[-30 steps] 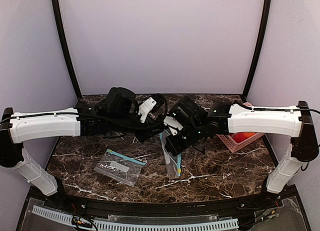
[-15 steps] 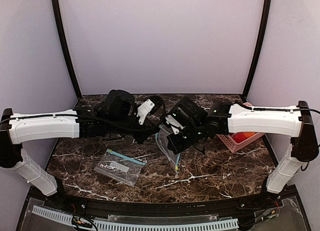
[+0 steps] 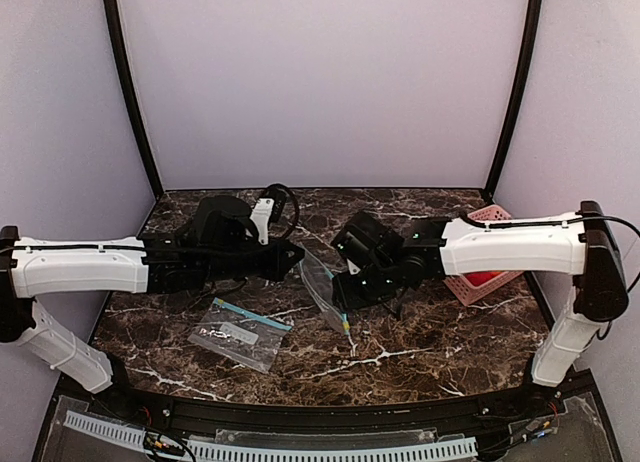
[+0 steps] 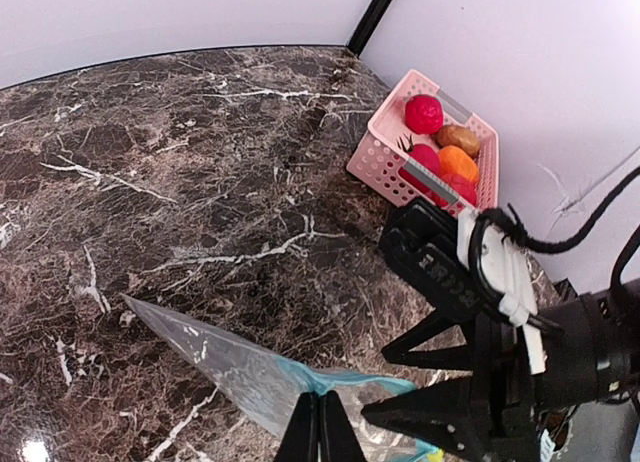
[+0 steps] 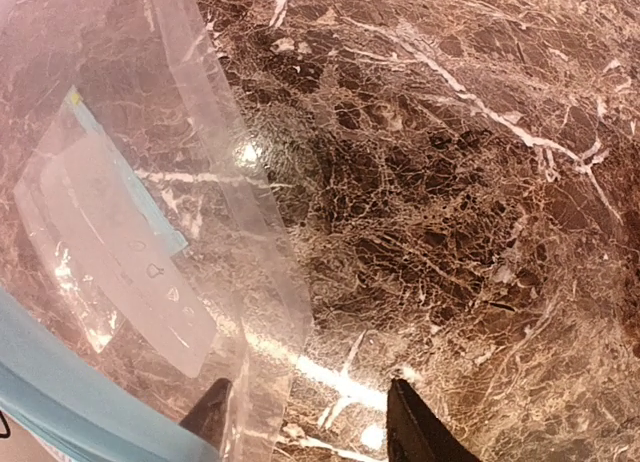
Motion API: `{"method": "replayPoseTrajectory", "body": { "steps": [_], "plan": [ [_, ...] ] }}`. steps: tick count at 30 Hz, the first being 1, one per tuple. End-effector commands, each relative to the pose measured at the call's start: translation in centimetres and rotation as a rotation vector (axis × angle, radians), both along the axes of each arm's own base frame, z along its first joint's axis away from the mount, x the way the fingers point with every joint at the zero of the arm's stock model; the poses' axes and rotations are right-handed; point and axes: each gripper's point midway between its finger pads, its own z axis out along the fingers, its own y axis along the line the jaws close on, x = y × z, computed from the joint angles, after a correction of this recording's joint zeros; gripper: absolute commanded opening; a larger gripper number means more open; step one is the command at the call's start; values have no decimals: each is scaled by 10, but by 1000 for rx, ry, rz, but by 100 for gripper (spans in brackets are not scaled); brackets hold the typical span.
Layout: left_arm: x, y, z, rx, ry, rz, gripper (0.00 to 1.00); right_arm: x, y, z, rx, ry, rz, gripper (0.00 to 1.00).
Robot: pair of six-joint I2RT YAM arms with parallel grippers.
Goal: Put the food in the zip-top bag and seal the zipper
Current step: Open the zipper food storage bag.
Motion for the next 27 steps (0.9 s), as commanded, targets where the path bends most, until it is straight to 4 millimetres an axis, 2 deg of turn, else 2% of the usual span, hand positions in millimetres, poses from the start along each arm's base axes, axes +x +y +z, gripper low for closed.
{"method": "replayPoseTrajectory", "body": {
  "steps": [1,5,10,13,17,19,21,27],
  "plan": [
    [6,6,18,-143,34,102,1,5,3,-14,20,-17,-103,52],
    [4,10,12,-183,68,130,1,4,14,-21,82,4,-111,63],
    [-1,17,5,-211,96,150,1,6,23,-41,70,27,-117,66],
    [-2,24,6,-214,88,165,1,7,20,-54,30,35,-128,66],
    [-5,44,4,-164,70,205,1,6,5,-60,-30,26,-144,64],
    [-7,54,0,-140,61,224,1,4,-2,-64,-54,26,-140,59],
    [-9,59,-1,-125,58,227,1,1,-5,-65,-63,29,-122,50],
    [-20,58,-17,-53,107,172,1,1,-3,-46,-46,-10,-58,8]
  ]
}}
